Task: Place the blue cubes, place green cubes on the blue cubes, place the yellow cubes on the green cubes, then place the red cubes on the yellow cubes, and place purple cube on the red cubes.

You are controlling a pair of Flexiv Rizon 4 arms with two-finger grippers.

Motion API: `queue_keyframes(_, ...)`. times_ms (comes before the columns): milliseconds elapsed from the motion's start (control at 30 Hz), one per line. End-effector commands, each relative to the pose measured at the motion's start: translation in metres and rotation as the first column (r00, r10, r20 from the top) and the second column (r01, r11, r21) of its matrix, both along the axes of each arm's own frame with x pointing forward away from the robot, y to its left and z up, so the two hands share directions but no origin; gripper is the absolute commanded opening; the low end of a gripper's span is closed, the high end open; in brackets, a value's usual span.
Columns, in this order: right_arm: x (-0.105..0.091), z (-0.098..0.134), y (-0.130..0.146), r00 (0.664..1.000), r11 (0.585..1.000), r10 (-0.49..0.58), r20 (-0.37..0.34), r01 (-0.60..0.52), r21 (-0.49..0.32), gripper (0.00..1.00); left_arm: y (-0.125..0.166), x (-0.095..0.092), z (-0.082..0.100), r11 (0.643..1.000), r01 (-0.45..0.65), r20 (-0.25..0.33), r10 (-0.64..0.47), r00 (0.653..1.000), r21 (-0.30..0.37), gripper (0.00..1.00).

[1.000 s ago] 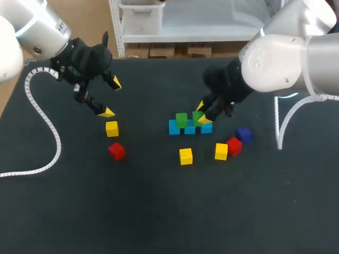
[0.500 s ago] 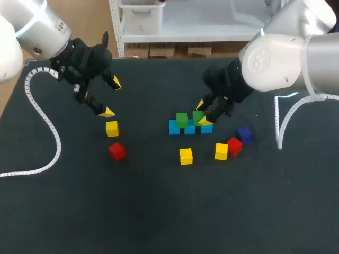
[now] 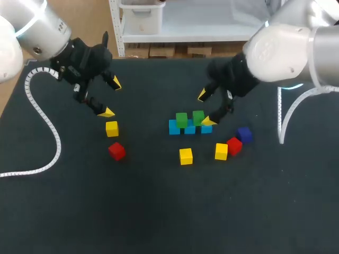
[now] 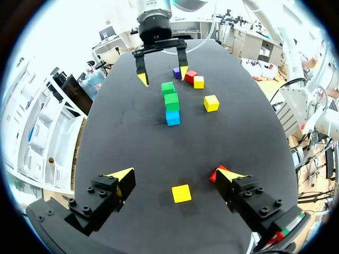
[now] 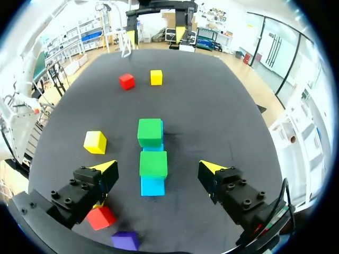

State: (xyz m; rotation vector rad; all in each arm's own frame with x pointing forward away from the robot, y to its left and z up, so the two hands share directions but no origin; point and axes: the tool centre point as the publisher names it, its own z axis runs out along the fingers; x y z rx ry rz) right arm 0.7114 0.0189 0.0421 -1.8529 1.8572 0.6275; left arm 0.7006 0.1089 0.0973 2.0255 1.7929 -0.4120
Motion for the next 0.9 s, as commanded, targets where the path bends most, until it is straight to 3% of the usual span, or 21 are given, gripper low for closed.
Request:
queue_keyframes(33, -0.012, 0.014, -0.025, 1.0, 0.999, -0.028, -0.003, 0.028, 0.016, 1.0, 0.0, 0.002, 0.0, 1.0, 0.004, -0.001, -0.004, 1.0, -0.001, 1.0)
queue_keyframes(233, -0.026, 0.024, -0.052, 0.997, 0.997, -0.082, -0.001, 0.082, 0.01, 1.0, 0.0, 0.002, 0.0, 1.0, 0.004, -0.001, -0.004, 1.0, -0.001, 1.0)
queue_keyframes(433, -0.035, 0.019, -0.076, 0.989, 0.987, -0.145, -0.016, 0.145, 0.067, 1.0, 0.0, 0.002, 0.0, 1.0, 0.004, -0.001, -0.004, 1.0, -0.001, 1.0)
queue_keyframes(900, -0.058, 0.019, -0.096, 0.988, 0.983, -0.153, -0.002, 0.153, 0.101, 1.0, 0.0, 0.002, 0.0, 1.0, 0.004, -0.001, -0.004, 1.0, -0.001, 1.0)
